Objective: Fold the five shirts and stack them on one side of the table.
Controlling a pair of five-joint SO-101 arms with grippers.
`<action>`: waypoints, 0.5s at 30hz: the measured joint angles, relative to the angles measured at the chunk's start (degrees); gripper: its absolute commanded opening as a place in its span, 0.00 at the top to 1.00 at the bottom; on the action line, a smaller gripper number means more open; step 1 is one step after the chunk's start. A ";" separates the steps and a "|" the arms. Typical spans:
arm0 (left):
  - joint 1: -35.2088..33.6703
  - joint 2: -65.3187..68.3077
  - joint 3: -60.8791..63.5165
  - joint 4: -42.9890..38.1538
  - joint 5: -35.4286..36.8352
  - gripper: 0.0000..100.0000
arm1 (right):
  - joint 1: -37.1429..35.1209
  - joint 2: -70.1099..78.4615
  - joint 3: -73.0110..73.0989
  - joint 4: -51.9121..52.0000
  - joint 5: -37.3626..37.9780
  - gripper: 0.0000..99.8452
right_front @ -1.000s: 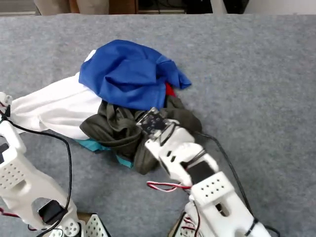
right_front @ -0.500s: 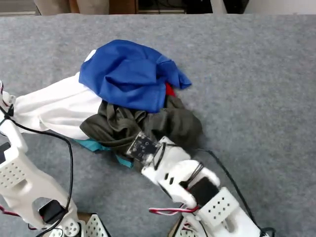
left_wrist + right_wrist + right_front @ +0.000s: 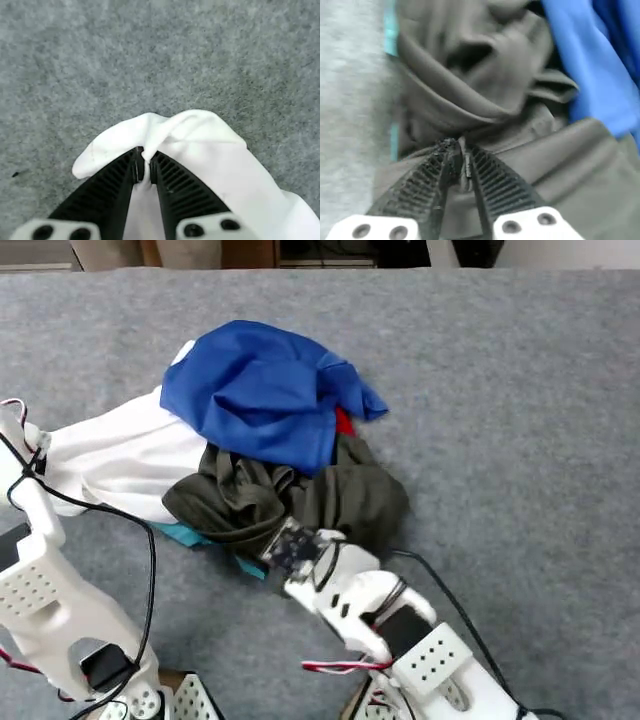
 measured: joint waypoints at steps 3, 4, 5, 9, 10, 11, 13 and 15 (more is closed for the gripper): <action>0.09 0.00 0.00 0.00 0.00 0.98 | 5.19 -0.09 -1.32 0.00 0.00 1.00; 0.09 0.00 0.00 0.00 0.00 0.98 | 7.03 -0.09 -2.29 0.00 0.00 1.00; 0.09 0.00 0.00 0.00 0.00 0.98 | 8.97 -0.09 -3.43 0.00 0.00 1.00; 0.09 0.00 0.00 0.00 0.00 0.98 | 16.62 -0.09 -8.26 0.00 -0.09 1.00; 0.09 0.00 0.00 0.00 0.00 0.98 | 18.99 -0.09 -9.41 0.09 0.00 1.00; 0.09 0.00 0.00 0.00 0.00 0.98 | 21.45 -0.09 -10.64 0.62 0.00 1.00; 0.09 0.00 0.00 0.00 0.00 0.98 | 26.90 -0.09 -12.57 2.46 0.00 1.00; 0.09 0.00 0.00 0.00 0.00 0.98 | 32.97 -0.09 -13.54 4.13 -0.09 1.00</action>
